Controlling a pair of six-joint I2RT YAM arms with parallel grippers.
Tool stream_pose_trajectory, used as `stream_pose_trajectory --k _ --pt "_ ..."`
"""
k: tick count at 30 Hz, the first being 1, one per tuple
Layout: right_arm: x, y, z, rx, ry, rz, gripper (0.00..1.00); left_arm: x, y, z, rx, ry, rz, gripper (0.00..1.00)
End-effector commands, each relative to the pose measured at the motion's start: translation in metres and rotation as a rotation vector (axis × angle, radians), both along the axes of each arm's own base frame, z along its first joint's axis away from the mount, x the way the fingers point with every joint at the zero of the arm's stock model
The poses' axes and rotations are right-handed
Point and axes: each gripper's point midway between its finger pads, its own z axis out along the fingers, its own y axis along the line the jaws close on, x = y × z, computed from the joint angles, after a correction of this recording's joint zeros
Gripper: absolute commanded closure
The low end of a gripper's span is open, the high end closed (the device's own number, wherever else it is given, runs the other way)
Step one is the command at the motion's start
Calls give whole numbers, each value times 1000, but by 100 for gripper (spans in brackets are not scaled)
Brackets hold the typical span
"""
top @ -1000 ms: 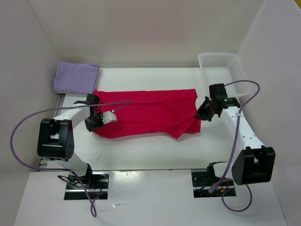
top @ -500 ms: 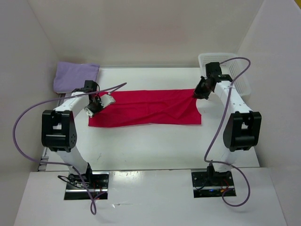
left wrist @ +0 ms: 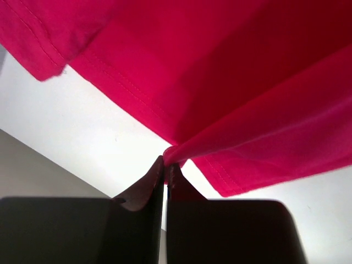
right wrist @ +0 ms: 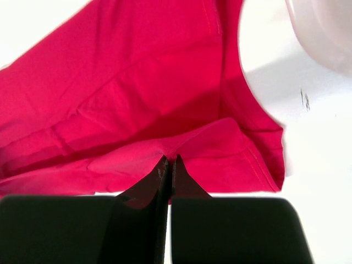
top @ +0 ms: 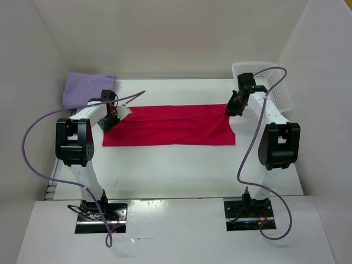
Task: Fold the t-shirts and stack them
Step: Fold the other side of the tshirt into a rectangle
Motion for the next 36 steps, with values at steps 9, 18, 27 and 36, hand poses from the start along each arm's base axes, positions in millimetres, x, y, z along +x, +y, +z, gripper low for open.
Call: stream_pose_trajectory --k 9,18,27,36 --pt "39 -9 -8 -40 -33 11 100 7 10 -14 34 22 85 96" --pt "91 3 -4 -160 -76 28 70 32 24 -3 81 -50 151 73" --pt "52 -7 61 -241 -176 -21 54 46 51 22 12 -132 269 52" --pt "-80 -31 7 -54 -39 -161 48 -3 24 30 -293 -57 291 44"
